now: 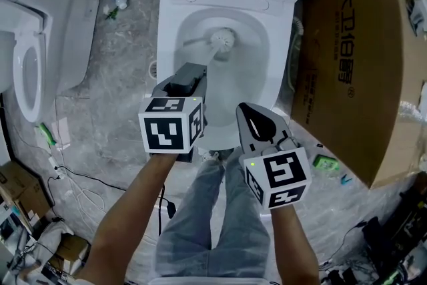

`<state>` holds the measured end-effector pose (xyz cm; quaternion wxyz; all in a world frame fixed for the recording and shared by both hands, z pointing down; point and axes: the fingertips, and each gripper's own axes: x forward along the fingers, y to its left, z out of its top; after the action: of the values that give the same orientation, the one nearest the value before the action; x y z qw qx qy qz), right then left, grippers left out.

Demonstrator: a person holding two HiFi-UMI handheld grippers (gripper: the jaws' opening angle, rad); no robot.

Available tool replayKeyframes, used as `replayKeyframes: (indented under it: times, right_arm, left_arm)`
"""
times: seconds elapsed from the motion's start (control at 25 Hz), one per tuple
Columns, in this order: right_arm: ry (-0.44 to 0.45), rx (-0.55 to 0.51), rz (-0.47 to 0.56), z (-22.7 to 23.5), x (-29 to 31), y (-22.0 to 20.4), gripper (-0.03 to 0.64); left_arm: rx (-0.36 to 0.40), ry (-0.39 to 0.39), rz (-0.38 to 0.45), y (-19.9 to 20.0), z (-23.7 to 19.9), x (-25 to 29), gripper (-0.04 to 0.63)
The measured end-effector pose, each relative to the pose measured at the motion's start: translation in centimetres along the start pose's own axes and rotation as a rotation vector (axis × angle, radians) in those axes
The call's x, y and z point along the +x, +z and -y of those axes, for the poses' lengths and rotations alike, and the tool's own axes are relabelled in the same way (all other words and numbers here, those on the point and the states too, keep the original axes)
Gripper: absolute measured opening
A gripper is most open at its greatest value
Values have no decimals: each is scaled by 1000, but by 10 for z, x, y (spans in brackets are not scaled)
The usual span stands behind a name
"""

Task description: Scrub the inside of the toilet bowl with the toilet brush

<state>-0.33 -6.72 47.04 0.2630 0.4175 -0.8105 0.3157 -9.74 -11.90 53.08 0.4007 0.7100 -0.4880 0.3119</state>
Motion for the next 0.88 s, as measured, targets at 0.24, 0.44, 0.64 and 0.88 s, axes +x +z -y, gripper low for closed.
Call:
replayKeyframes:
  times: [0.24,0.44,0.64,0.88]
  right_arm:
    - [14,-7,0,-10,1,0,-2]
    - [21,-10,-3,-18,0,-4,-2]
    - [24,-16,5,-24,-3,-4,-2]
    - [22,-18,10,-31,-8,-7,-2]
  left_arm:
    - [-15,34,6,-3,-17,-11,153]
    - [-35,55,10,-11,-30,-23,153]
    - [-47,75,1,-25,-37,-38,153]
    - [-43,73,-14,-46,-36,-54,153]
